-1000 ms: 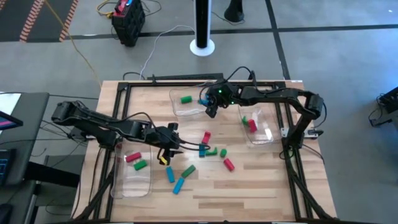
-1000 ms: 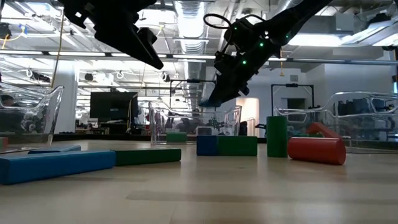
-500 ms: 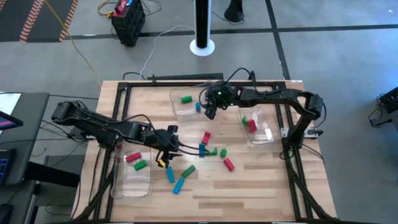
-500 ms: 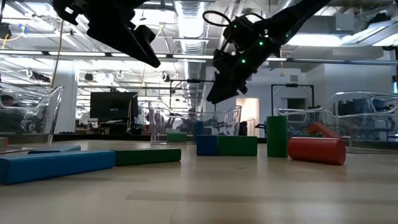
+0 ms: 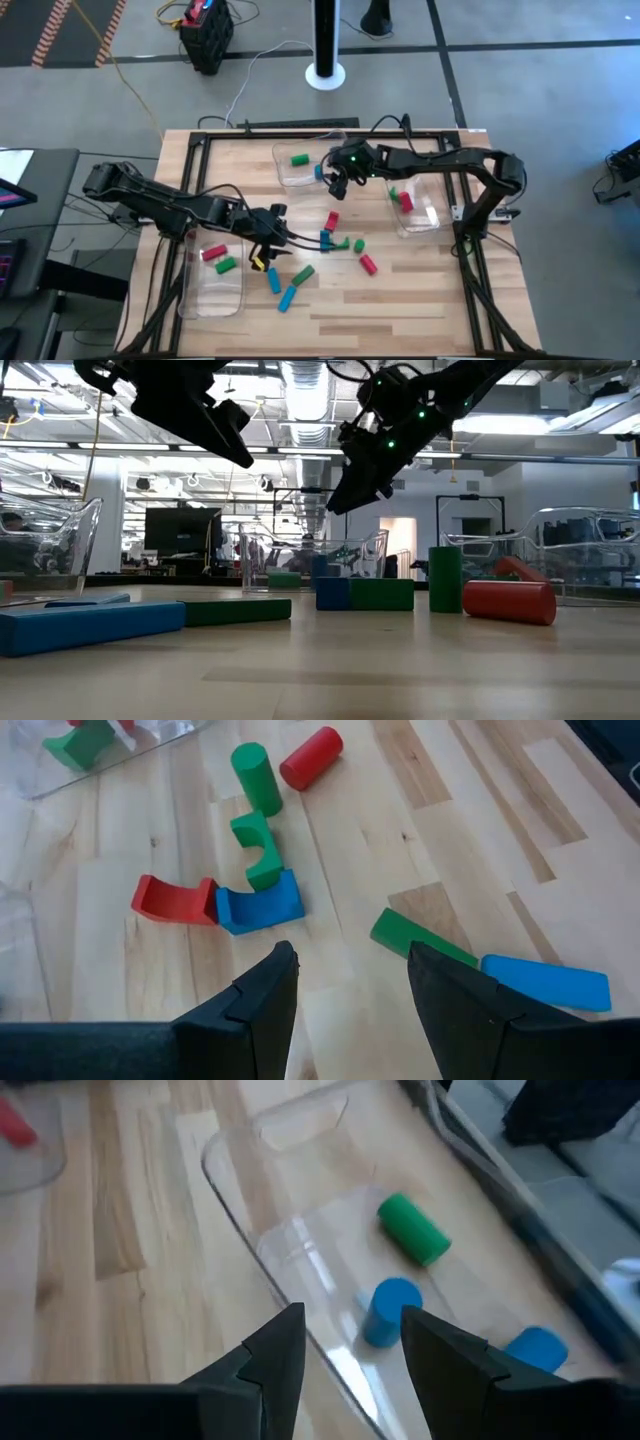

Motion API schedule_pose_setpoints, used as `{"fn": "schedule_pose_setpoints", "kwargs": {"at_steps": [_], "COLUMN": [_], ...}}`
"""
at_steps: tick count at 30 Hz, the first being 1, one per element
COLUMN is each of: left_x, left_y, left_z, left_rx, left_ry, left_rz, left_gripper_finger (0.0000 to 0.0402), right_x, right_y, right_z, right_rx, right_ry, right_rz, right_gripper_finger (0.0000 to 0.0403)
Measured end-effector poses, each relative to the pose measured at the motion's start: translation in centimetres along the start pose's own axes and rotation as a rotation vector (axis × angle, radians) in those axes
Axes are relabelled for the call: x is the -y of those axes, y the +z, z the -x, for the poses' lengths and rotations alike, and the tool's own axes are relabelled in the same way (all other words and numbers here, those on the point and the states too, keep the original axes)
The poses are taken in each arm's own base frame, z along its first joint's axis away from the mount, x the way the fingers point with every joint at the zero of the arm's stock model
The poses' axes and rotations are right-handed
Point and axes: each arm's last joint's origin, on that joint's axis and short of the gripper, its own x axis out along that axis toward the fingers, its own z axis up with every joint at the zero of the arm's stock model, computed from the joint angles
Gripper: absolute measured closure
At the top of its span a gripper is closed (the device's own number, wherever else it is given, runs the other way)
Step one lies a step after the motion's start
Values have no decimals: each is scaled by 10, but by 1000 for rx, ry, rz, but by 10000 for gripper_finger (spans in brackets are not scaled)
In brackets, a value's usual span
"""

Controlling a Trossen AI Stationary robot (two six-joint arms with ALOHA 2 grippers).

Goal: Sort blocks by size
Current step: Put the blue arch block into the right transparent bin

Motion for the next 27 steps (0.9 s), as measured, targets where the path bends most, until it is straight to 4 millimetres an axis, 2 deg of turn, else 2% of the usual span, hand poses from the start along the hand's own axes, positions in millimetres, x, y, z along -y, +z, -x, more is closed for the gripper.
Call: {"fn": "schedule_pose_setpoints", "kwargs": {"at_steps": [6,13,17,27], "left_x": [1,1,1,1], "left_y": [-1,-1,-1,-1], "left_z": [0,0,0,0], "left_rx": [-5,-6,-6,-3], "left_ry": [-25,-26,-26,-25], "left_rz": [0,-8,-19,-28], "left_gripper_finger": [216,216,216,216], "right_x": [-18,-49,-66,-107], "right_y": [6,8,3,-23], "right_z": [24,52,63,75], "right_rx": [7,10,-25,-191], "right_ry": [-26,-1,3,71], "right_rz": [45,106,142,225], "right_gripper_finger": [209,209,209,209]}}
